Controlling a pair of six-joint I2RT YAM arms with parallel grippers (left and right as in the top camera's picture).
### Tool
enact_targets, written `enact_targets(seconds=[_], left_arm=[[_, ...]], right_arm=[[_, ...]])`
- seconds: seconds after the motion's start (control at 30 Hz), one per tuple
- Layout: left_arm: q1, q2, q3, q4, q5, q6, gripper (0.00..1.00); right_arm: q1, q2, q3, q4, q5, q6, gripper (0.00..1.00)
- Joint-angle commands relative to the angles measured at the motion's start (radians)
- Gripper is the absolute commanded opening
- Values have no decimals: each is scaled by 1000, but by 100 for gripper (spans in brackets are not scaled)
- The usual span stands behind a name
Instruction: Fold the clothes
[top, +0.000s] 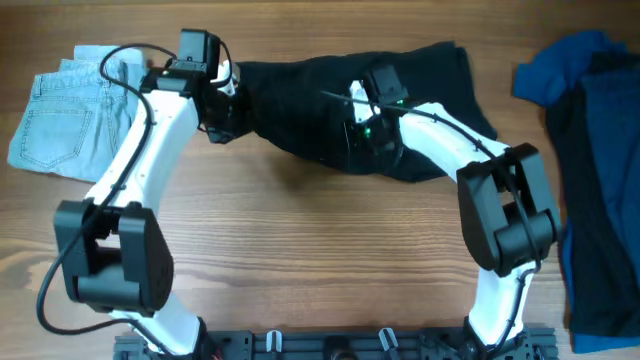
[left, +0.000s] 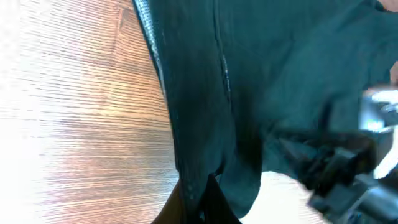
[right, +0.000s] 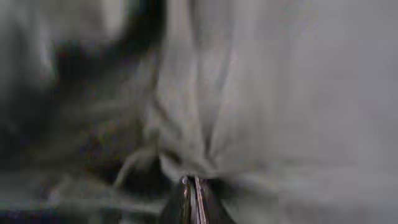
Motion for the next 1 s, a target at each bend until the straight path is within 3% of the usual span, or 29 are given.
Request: enact_targets(seconds=[0.0, 0.3, 0.5, 0.77, 0.97], left_arm=[[-1, -32, 21, -2, -20, 31, 4], [-74, -32, 21, -1, -103, 60, 4], [-105, -32, 21, -5, -103, 61, 4], [-109, -32, 21, -40, -107, 61, 4], [-128, -32, 21, -58, -132, 83, 4]], right_arm=[[-26, -29, 92, 59, 55, 78, 4], [-12, 109, 88, 316, 22, 153, 4], [10, 222, 88, 349, 16, 154, 4], [2, 149, 243, 365, 23, 150, 4], [2, 186, 251, 435, 112, 150, 4]])
